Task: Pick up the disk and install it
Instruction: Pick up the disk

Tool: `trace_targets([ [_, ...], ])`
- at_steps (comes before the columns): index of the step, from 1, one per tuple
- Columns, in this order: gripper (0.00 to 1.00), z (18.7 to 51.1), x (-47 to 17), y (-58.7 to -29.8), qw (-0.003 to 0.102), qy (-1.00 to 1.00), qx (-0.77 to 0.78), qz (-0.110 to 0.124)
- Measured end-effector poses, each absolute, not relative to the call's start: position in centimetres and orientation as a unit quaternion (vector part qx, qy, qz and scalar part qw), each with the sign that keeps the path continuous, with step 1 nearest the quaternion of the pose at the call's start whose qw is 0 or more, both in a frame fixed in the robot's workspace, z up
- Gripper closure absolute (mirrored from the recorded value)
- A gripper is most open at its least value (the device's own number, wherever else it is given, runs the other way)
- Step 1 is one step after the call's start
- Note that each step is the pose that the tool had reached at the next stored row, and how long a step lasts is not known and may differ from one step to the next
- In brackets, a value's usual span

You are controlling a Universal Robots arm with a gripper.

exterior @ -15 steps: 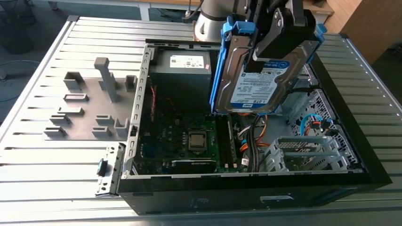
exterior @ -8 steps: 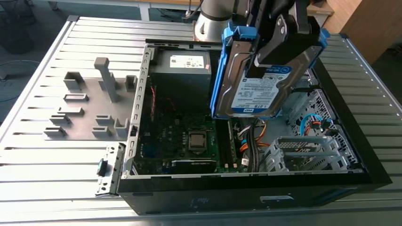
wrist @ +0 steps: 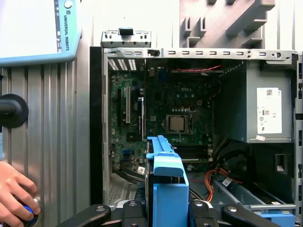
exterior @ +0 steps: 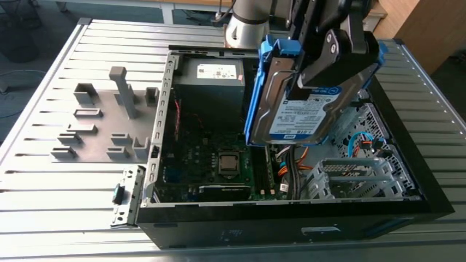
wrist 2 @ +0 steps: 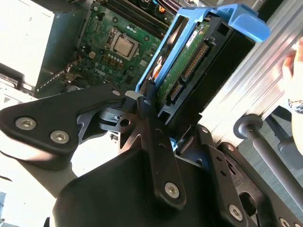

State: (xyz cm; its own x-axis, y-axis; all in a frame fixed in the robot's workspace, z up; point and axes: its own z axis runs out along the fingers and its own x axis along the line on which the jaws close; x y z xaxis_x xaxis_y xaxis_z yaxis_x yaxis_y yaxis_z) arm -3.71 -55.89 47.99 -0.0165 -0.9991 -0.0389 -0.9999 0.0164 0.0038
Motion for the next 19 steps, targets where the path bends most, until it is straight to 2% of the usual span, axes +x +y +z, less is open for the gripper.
trace_targets([
  [19, 0.64, 47.8, -3.7, -58.5, 0.012, 0.713, -0.701, 0.015],
])
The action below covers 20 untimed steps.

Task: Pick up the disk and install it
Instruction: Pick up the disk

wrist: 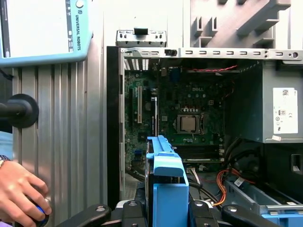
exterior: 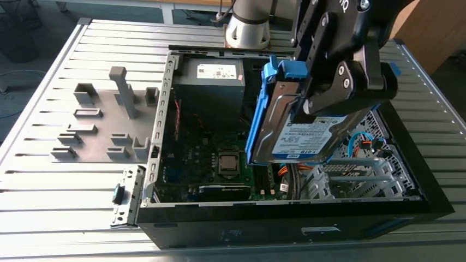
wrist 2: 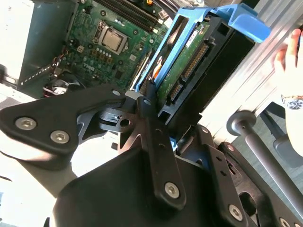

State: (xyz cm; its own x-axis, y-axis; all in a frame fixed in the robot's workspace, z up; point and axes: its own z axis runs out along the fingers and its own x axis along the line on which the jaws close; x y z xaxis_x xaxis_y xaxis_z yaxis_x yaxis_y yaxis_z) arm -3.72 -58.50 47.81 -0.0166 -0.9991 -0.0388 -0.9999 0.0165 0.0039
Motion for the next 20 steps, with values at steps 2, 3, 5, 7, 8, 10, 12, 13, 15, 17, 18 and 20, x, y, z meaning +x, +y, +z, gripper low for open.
trace_targets([
  [2, 0.64, 47.81, -3.71, -58.51, 0.013, 0.713, -0.701, 0.015],
  [3, 0.64, 47.81, -3.71, -58.51, 0.012, 0.713, -0.701, 0.015],
  [5, 0.64, 47.81, -3.71, -58.53, 0.012, 0.713, -0.701, 0.015],
  [7, 0.64, 47.81, -3.68, -58.53, 0.013, 0.713, -0.701, 0.015],
  [8, 0.64, 47.81, -3.64, -58.53, 0.013, 0.713, -0.701, 0.015],
  [10, 0.64, 47.81, -3.56, -58.54, 0.013, 0.713, -0.701, 0.015],
  [12, 0.64, 47.81, -3.45, -58.54, 0.013, 0.713, -0.701, 0.015],
  [13, 0.64, 47.81, -3.4, -58.53, 0.012, 0.713, -0.701, 0.015],
  [15, 0.64, 47.81, -3.28, -58.53, 0.013, 0.713, -0.701, 0.015],
  [17, 0.64, 47.81, -3.15, -58.53, 0.013, 0.713, -0.701, 0.015],
  [18, 0.64, 47.81, -3.09, -58.53, 0.012, 0.713, -0.701, 0.015],
  [20, 0.64, 47.81, -2.95, -58.53, 0.012, 0.713, -0.701, 0.015],
])
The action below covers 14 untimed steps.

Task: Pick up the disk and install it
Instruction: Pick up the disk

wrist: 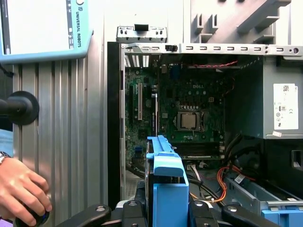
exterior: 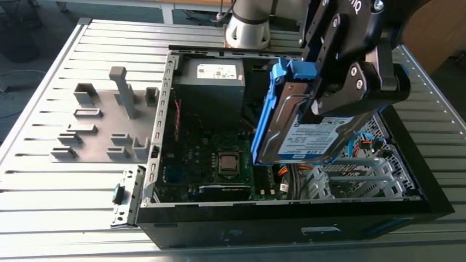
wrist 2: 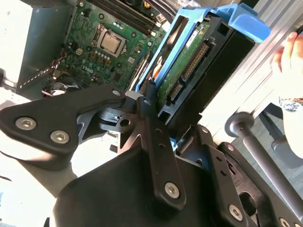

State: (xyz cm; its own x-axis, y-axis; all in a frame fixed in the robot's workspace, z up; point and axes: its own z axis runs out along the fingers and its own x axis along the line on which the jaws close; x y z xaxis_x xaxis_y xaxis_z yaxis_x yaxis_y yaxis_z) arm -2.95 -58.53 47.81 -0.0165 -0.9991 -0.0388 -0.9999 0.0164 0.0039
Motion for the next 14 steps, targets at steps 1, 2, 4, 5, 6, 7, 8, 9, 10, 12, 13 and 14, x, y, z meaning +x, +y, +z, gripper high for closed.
trace_targets([
  [1, 0.64, 47.81, -2.89, -58.53, 0.012, 0.713, -0.701, 0.015],
  [2, 0.64, 47.81, -2.82, -58.53, 0.012, 0.713, -0.701, 0.015],
  [4, 0.64, 47.81, -2.69, -58.53, 0.012, 0.713, -0.701, 0.015],
  [5, 0.64, 47.81, -2.63, -58.53, 0.012, 0.713, -0.701, 0.015],
  [6, 0.64, 47.8, -2.56, -58.53, 0.012, 0.713, -0.701, 0.015],
  [7, 0.64, 47.81, -2.49, -58.53, 0.012, 0.713, -0.701, 0.015],
  [8, 0.64, 47.8, -2.43, -58.53, 0.012, 0.713, -0.701, 0.015],
  [9, 0.64, 47.8, -2.37, -58.53, 0.012, 0.713, -0.701, 0.015],
  [10, 0.64, 47.8, -2.31, -58.53, 0.012, 0.713, -0.701, 0.015],
  [12, 0.64, 47.81, -2.19, -58.53, 0.012, 0.713, -0.701, 0.015],
  [13, 0.64, 47.81, -2.13, -58.53, 0.012, 0.713, -0.701, 0.015],
  [14, 0.64, 47.8, -2.07, -58.53, 0.012, 0.713, -0.701, 0.015],
])
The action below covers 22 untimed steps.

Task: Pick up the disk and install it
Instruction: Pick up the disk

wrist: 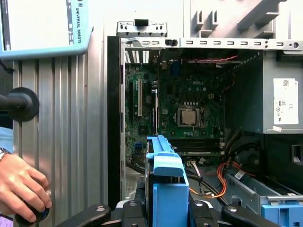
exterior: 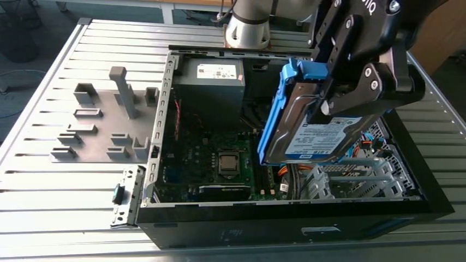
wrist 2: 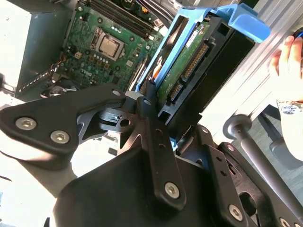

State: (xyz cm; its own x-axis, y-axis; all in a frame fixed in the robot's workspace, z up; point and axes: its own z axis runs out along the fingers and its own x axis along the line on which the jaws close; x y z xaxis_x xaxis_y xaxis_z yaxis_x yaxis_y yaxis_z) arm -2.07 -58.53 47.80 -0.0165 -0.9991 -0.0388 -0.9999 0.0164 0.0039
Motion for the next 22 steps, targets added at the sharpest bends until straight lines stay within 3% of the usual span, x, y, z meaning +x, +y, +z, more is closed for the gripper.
trace_targets([
  [22, 0.64, 47.8, -0.7, -58.5, 0.012, 0.713, -0.701, 0.015],
])
